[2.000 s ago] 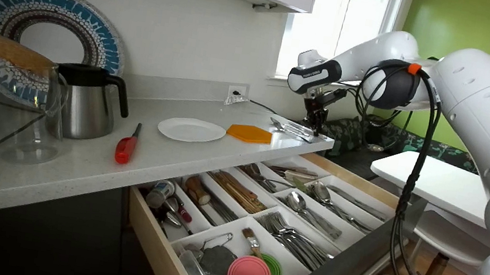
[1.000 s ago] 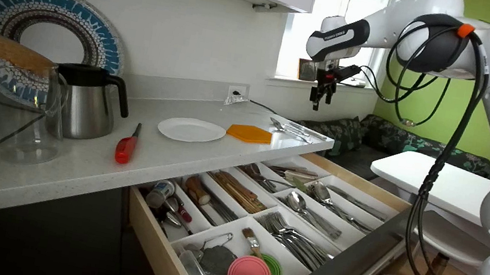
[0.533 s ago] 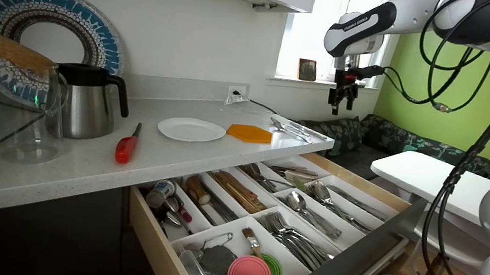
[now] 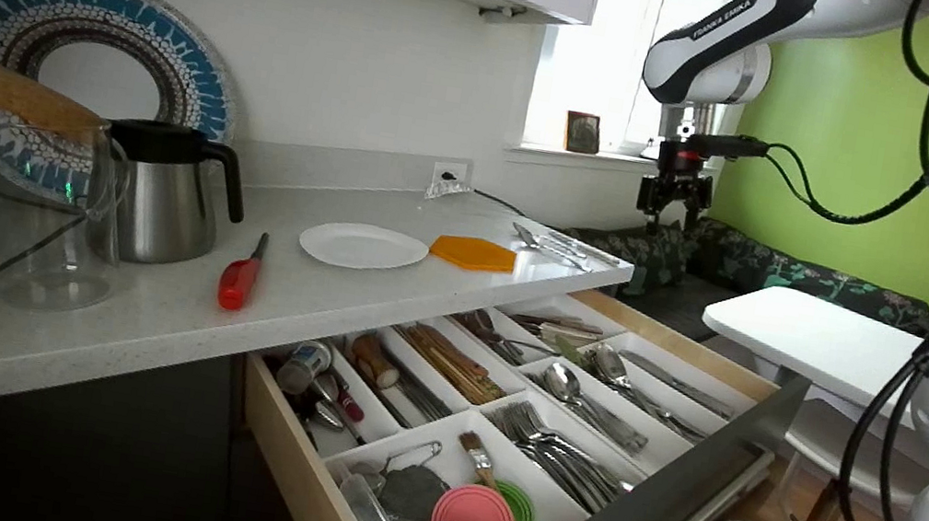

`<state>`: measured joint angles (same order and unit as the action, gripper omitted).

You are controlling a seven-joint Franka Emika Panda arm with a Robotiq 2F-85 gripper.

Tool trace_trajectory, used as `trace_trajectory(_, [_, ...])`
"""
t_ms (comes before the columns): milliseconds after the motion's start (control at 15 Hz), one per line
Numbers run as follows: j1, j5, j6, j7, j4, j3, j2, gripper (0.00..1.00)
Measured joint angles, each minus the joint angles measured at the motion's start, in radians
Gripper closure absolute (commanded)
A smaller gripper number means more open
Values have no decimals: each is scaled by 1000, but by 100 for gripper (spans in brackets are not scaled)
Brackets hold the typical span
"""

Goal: Remove a knife from the kitchen drawer

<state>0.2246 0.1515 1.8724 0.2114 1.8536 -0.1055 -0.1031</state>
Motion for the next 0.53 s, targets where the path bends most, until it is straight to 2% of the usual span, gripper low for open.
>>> trace_trajectory(333, [-30, -28, 130, -135, 264, 0, 169, 0])
trace_trajectory(533, [-35, -28, 148, -150, 324, 0, 219, 0])
